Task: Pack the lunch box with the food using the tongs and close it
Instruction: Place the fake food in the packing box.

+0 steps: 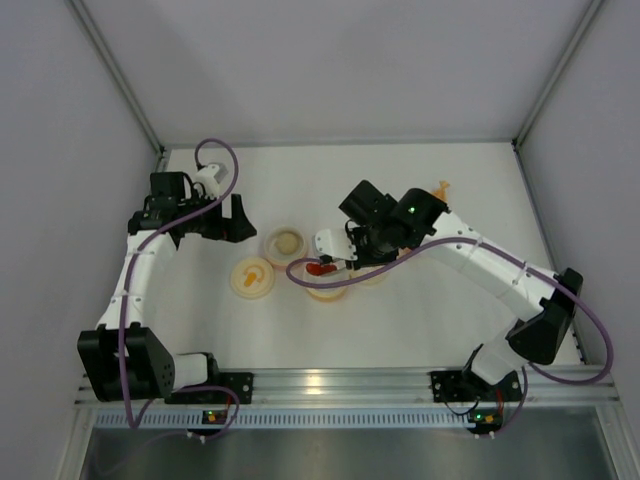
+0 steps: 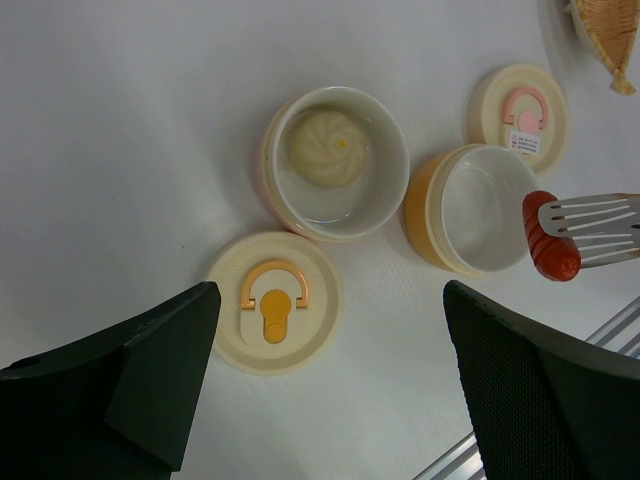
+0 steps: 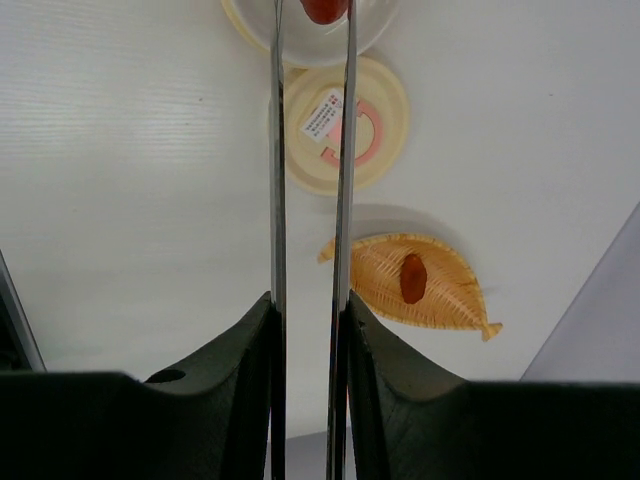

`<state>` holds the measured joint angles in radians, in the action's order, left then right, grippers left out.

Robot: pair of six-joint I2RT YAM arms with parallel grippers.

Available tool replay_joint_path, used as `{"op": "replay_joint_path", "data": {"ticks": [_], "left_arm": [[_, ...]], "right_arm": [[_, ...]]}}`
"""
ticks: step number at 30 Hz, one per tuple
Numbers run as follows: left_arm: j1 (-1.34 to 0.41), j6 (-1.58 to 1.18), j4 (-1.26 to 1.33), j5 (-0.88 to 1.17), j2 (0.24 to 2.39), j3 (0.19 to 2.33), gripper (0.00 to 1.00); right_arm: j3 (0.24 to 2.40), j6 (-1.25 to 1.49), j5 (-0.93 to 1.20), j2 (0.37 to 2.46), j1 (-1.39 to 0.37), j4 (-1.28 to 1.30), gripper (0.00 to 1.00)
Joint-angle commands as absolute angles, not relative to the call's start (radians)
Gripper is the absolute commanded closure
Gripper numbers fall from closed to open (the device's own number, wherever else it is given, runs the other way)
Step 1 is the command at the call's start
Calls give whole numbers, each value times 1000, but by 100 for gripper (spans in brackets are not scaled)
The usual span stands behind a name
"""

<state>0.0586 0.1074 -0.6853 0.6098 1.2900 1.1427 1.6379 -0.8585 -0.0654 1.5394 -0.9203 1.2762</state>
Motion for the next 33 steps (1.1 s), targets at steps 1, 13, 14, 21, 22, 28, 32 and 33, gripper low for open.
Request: {"op": "replay_joint_path", "data": {"ticks": [1, 13, 14, 21, 22, 28, 32, 33], "left_arm": [[66, 129, -706, 630, 1281, 1175, 2], [81, 150, -710, 629, 1289, 1172, 2], [83, 152, -709, 632, 1290, 1170, 2], [100, 155, -707, 644, 1298, 1161, 2], [101, 156, -706, 643, 1298, 1155, 2], [107, 160, -703, 647, 1296, 1143, 2], [107, 166, -699, 646, 1296, 1137, 2], [110, 167, -699, 649, 1299, 1135, 2]], "right_arm": [[1640, -825, -26, 1540, -937, 1266, 100], [1548, -841, -98, 1583, -937, 1183, 100], [1543, -842, -104, 1588, -936, 1177, 100], [1580, -828, -109, 1644, -925, 1169, 100], [1586, -828, -109, 1652, -925, 1173, 100], [1629, -836, -121, 1697, -923, 1192, 100], [1654, -842, -126, 1724, -925, 1207, 96], [1657, -844, -124, 1727, -923, 1210, 90]]}}
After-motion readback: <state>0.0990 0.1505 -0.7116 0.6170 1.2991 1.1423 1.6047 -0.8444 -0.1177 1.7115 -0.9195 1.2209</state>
